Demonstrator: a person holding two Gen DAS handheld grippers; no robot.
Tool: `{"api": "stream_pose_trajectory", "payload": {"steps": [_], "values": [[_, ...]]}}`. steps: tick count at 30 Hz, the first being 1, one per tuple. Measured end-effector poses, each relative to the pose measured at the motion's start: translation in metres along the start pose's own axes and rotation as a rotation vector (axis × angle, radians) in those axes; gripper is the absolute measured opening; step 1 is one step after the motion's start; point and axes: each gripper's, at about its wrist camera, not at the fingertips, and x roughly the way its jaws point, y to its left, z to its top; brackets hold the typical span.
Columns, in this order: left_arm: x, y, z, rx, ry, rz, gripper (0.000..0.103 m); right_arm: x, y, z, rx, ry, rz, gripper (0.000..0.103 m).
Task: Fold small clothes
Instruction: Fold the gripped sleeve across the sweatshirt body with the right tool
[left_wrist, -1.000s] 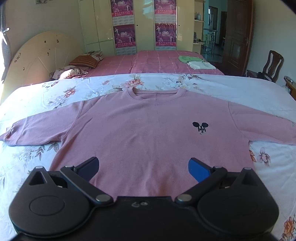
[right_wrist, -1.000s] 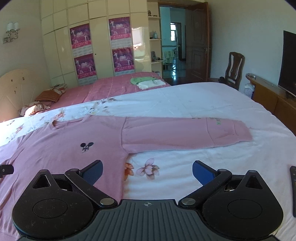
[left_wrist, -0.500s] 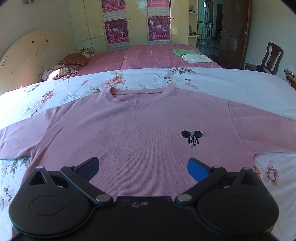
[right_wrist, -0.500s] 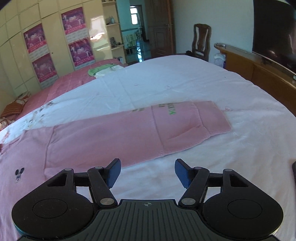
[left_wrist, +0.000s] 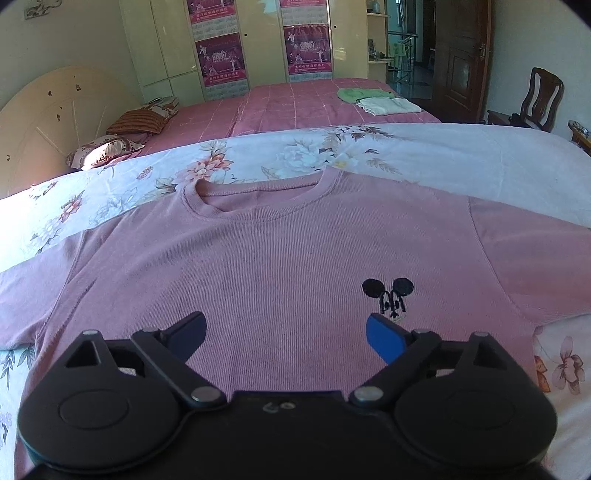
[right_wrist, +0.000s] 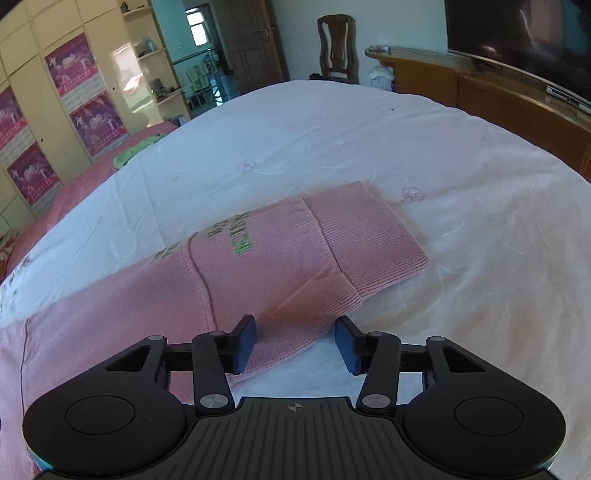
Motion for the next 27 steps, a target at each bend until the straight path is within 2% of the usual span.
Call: {"api": "stream_pose_trajectory", "payload": {"steps": [1,3,5,9,12,15,19,23,27], "values": [[0.002,0.000,0.001,0.005,0.004,-0.002,0.091,0.000,-0.001,0.002,0.012,-0.009,0.001,0.045],[0.003,0.001,0.000,0.009,0.008,-0.005,0.087,0.001,-0.003,0.006,0.037,-0.026,-0.008,0.027],[0.004,0.001,0.000,0.014,0.012,-0.009,0.084,0.006,-0.007,0.011,0.066,-0.033,-0.015,0.014],[0.004,0.004,0.000,0.019,0.023,-0.016,0.080,0.002,0.002,0.013,0.034,-0.064,-0.017,0.004],[0.003,0.008,0.001,0.025,0.027,-0.018,0.078,-0.014,0.022,0.014,-0.029,-0.129,0.001,0.004],[0.001,0.018,0.004,0.013,0.023,-0.023,0.077,-0.030,0.053,0.016,-0.116,-0.178,0.063,0.004],[-0.010,0.044,0.005,-0.052,-0.017,-0.091,0.077,-0.047,0.109,0.009,-0.219,-0.200,0.177,0.004],[-0.017,0.068,0.005,-0.070,-0.031,-0.065,0.077,-0.061,0.181,-0.015,-0.339,-0.198,0.319,0.004],[-0.020,0.102,0.003,-0.103,-0.046,-0.034,0.077,-0.071,0.257,-0.058,-0.478,-0.166,0.454,0.004]]}}
